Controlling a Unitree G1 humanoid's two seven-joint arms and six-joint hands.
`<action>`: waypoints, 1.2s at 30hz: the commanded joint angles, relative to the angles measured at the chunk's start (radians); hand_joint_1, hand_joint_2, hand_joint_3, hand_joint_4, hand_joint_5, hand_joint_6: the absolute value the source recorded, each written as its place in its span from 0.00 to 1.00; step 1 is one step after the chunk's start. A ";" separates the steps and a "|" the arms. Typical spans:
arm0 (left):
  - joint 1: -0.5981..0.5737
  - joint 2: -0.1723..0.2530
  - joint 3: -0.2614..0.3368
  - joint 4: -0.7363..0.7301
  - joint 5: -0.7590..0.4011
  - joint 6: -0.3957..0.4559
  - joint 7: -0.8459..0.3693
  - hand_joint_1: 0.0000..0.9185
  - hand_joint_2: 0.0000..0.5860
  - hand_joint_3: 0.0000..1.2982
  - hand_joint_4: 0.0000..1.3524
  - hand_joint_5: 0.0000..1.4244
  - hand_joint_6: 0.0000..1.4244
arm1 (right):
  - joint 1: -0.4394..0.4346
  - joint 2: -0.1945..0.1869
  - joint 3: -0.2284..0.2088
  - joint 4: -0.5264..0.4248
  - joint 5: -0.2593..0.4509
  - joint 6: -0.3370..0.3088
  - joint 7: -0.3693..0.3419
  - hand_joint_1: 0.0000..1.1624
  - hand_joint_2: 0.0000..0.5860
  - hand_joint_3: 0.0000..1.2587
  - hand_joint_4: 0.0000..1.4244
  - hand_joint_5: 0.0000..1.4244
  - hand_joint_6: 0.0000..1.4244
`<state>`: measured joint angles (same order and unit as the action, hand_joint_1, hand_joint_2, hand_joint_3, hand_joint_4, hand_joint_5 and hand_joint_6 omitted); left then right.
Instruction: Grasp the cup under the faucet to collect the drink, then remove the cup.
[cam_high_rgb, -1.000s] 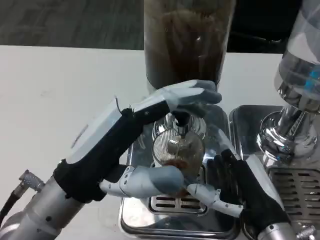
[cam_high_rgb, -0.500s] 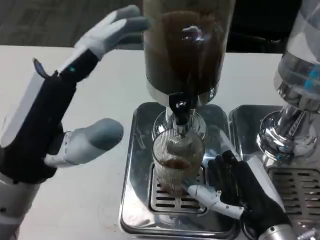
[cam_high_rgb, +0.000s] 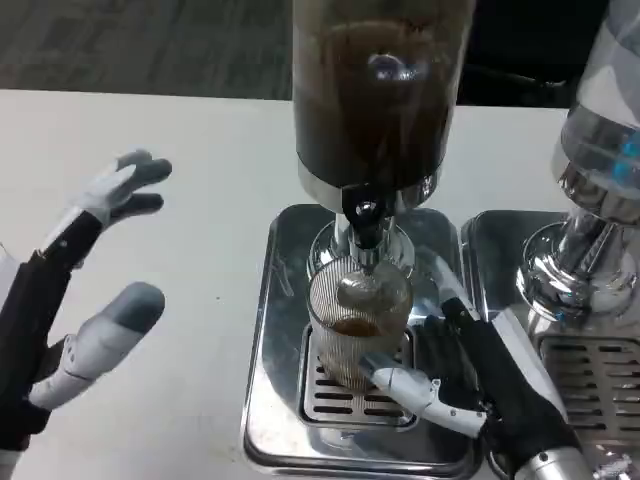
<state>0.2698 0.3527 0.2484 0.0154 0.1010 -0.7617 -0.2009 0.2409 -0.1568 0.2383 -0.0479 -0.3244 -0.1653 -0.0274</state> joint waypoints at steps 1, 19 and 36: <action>0.025 0.011 -0.024 0.129 0.092 -0.001 0.031 0.00 0.22 0.13 0.01 0.12 0.06 | -0.020 0.012 0.002 0.003 0.015 -0.020 0.008 0.55 0.36 0.00 0.00 0.00 0.00; -0.009 0.062 -0.125 0.397 0.169 -0.074 0.101 0.00 0.22 0.16 0.01 0.13 0.05 | -0.073 0.021 0.024 0.069 0.023 -0.043 0.050 0.55 0.36 0.00 0.00 0.00 0.00; -0.004 0.067 -0.149 0.421 0.149 -0.078 0.133 0.00 0.22 0.17 0.03 0.14 0.06 | -0.140 0.047 0.020 0.179 0.064 -0.083 0.058 0.61 0.34 0.00 0.00 0.00 0.00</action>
<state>0.2635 0.4084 0.1045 0.4267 0.2487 -0.8262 -0.0802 0.1208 -0.1207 0.2568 0.1093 -0.2724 -0.2325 0.0273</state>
